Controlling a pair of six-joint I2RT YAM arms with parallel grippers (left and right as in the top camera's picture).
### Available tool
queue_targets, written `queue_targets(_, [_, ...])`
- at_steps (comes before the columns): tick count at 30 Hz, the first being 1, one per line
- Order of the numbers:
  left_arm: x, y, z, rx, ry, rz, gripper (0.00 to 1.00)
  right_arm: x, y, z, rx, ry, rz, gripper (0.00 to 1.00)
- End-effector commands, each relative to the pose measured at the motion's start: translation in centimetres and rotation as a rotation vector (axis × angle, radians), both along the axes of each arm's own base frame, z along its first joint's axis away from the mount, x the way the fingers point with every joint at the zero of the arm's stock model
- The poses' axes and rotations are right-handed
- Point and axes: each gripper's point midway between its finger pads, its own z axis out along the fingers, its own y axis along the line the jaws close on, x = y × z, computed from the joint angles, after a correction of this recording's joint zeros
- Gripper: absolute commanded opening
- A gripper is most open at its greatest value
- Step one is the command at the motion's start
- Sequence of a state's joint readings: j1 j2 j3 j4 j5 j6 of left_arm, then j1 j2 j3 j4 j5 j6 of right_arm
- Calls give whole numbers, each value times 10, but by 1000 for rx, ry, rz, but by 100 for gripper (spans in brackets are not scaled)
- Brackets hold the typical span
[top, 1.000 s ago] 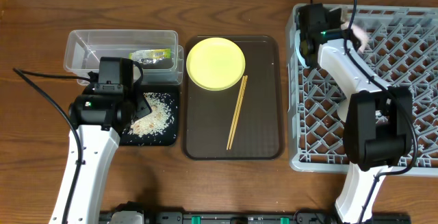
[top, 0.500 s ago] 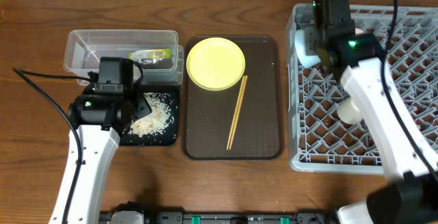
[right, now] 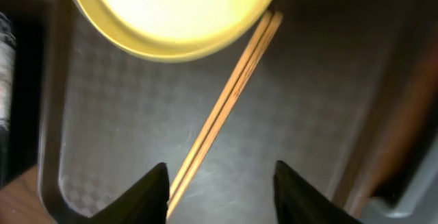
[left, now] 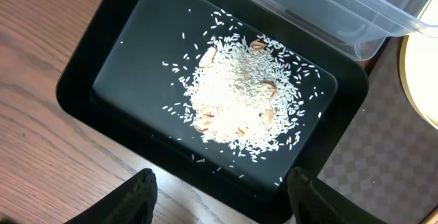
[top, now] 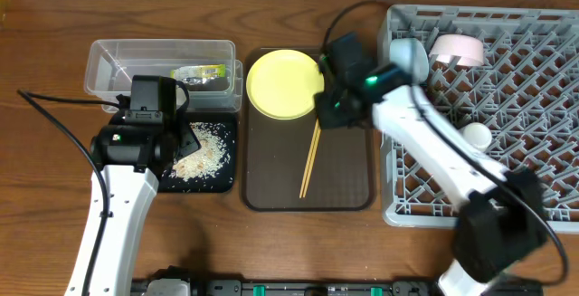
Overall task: Sort waste into correct bins and load items into the dishwasher rack
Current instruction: 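Grasp one wooden chopstick on the brown tray with the right gripper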
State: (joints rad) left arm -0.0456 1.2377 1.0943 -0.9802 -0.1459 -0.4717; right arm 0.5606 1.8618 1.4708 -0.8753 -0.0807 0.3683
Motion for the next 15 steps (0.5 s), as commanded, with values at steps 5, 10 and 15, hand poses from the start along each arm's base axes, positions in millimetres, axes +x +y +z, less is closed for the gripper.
queue_targets(5, [1, 5, 6, 15, -19, 17, 64, -18, 4, -60, -76, 150, -134, 40])
queue_targets(10, [1, 5, 6, 15, -20, 18, 64, -20, 6, -83, -103, 180, -148, 39])
queue_targets(15, [1, 5, 6, 15, -20, 17, 64, -21, 7, -90, -113, 188, -150, 38])
